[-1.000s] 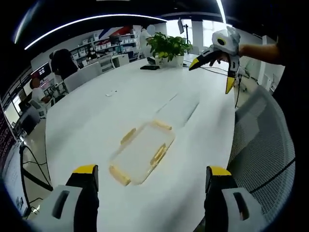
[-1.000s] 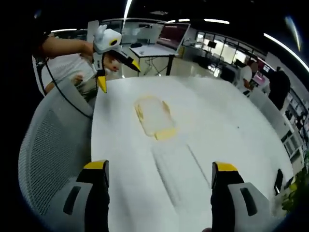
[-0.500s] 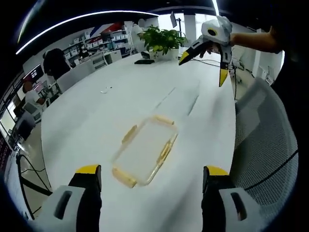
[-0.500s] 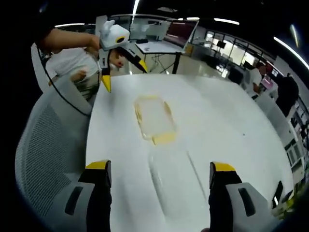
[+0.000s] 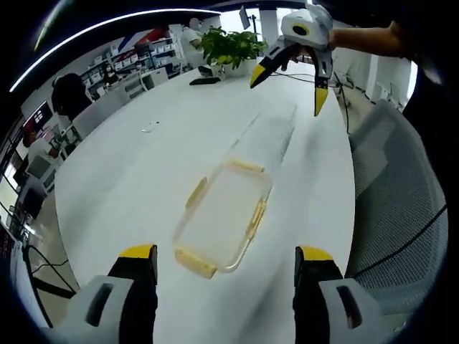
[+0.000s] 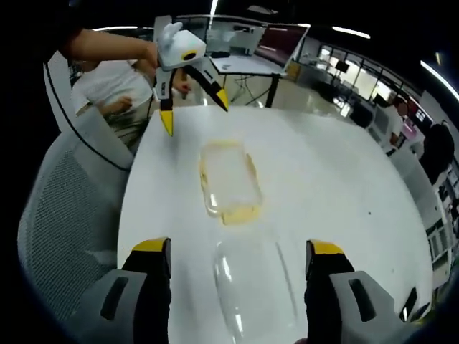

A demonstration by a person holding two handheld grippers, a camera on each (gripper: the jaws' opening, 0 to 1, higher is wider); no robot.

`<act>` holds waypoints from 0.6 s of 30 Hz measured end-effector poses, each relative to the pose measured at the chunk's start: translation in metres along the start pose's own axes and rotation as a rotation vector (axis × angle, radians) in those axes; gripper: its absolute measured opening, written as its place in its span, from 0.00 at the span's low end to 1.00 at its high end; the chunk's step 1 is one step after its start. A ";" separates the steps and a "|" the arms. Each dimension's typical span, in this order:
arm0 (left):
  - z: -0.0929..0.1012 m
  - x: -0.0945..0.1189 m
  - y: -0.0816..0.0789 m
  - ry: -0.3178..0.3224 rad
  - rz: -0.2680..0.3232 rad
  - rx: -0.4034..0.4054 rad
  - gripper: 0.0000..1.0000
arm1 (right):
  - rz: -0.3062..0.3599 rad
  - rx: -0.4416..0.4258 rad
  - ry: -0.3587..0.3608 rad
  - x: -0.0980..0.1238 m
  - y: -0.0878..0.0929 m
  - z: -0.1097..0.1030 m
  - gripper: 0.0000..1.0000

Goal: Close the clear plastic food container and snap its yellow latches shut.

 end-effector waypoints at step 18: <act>-0.023 -0.021 0.008 0.047 -0.102 -0.077 0.61 | -0.054 0.034 -0.040 -0.034 -0.020 0.017 0.64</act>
Point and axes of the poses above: the point that each gripper's makers call its tool centre point, and the gripper's own axes: x roughly backward along the fingers, z roughly to its right, y roughly out of its underside, the point moved 10 cm from there along x, roughly backward along the fingers, and after that the axes turned 2 degrees about y, right-handed, at the moved point
